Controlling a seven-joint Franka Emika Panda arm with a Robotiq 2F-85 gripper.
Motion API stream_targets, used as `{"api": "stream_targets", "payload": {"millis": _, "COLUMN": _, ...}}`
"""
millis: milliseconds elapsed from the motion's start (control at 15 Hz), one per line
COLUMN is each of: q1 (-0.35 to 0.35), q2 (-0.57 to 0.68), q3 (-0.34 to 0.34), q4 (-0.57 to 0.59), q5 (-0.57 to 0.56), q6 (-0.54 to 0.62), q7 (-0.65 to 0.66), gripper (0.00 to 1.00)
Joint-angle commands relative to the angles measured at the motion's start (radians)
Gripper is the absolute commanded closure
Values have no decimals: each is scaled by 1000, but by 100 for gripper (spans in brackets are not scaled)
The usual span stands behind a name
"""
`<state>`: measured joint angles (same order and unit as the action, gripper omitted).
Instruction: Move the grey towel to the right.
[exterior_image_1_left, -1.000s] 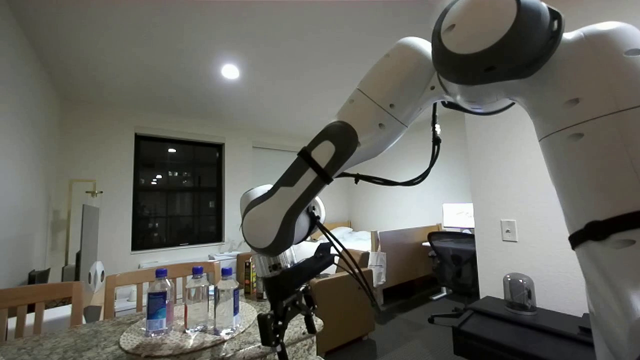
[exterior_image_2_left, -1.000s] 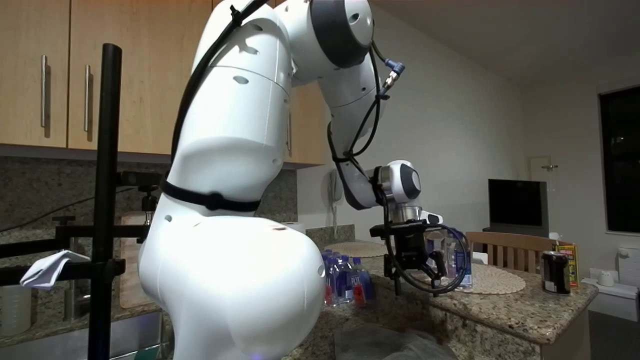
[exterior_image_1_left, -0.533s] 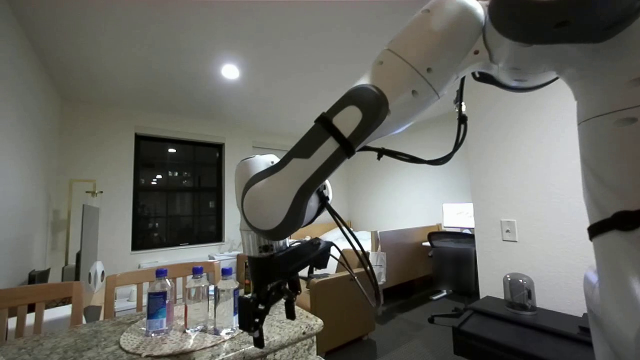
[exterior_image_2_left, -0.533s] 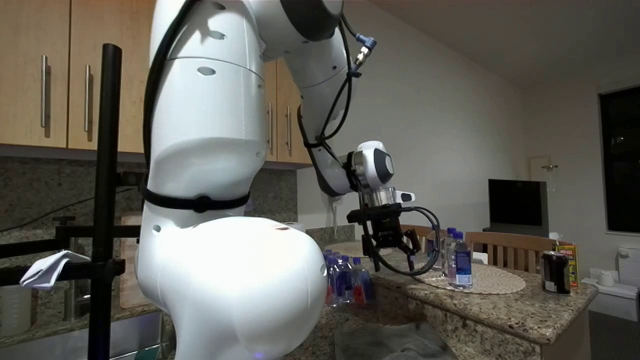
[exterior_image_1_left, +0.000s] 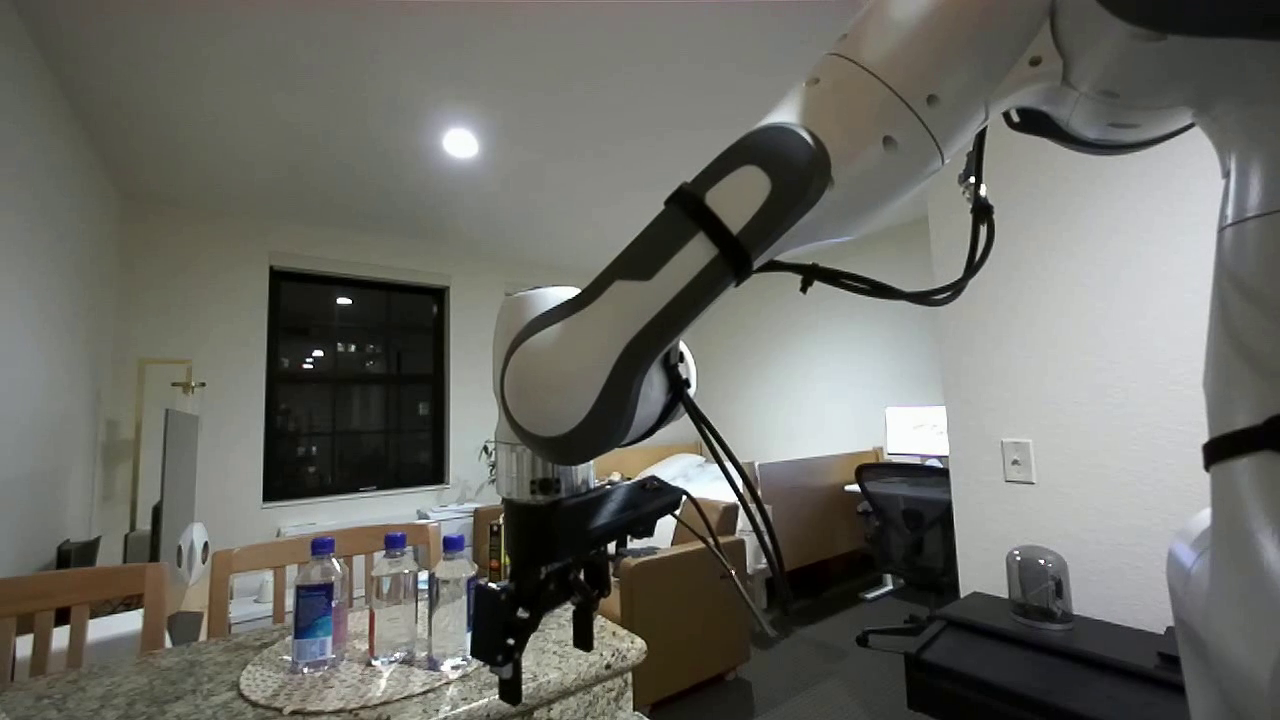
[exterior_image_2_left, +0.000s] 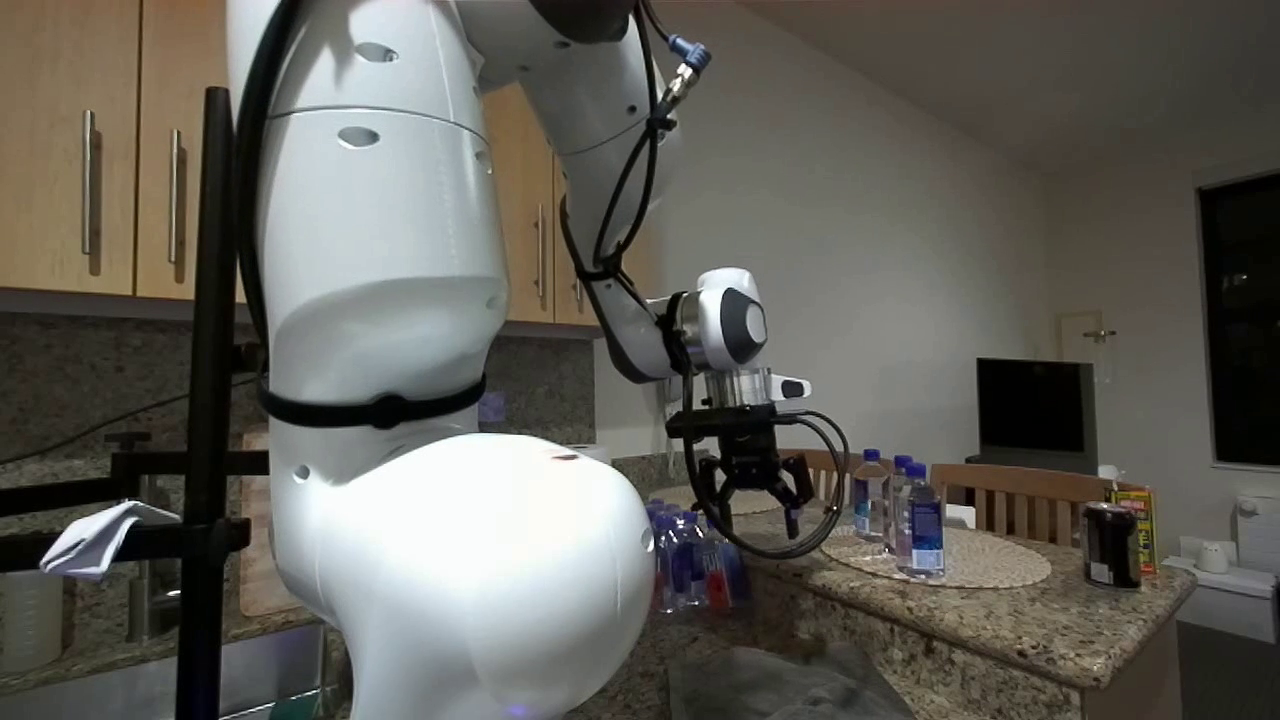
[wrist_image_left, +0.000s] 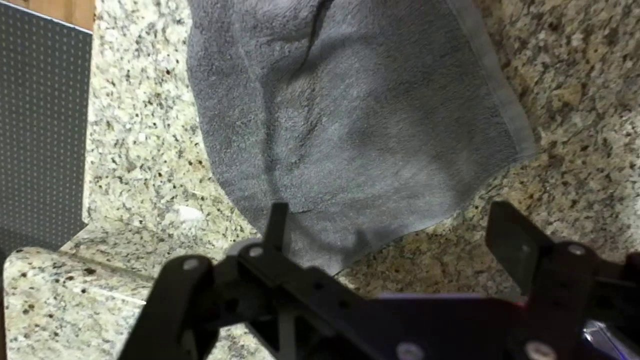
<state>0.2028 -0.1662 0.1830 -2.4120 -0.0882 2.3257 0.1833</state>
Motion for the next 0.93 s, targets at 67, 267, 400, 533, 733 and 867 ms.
{"api": "stream_targets", "payload": {"millis": 67, "q1": -8, "q2": 7, "q3": 10, "q4": -8, "q5": 35, "q6": -3, "q7": -27, "gripper": 0}}
{"api": "stream_targets", "payload": {"millis": 267, "q1": -8, "q2": 12, "q3": 10, "q4": -7, "q5": 38, "q6": -3, "q7": -29, "gripper": 0}}
{"api": "stream_targets", "payload": {"millis": 400, "q1": -8, "q2": 12, "q3": 10, "q4": -6, "q5": 38, "q6": -3, "q7": -29, "gripper": 0}}
{"api": "stream_targets", "payload": {"millis": 533, "q1": -8, "q2": 12, "q3": 10, "q4": -6, "q5": 38, "q6": -3, "q7": -29, "gripper": 0}}
{"api": "stream_targets", "payload": {"millis": 733, "q1": -8, "q2": 12, "q3": 10, "q4": -6, "q5": 38, "q6": -3, "q7": -29, "gripper": 0}}
{"api": "stream_targets", "payload": {"millis": 867, "q1": -8, "q2": 12, "q3": 10, "q4": -6, "q5": 38, "q6": -3, "q7": -29, "gripper": 0}}
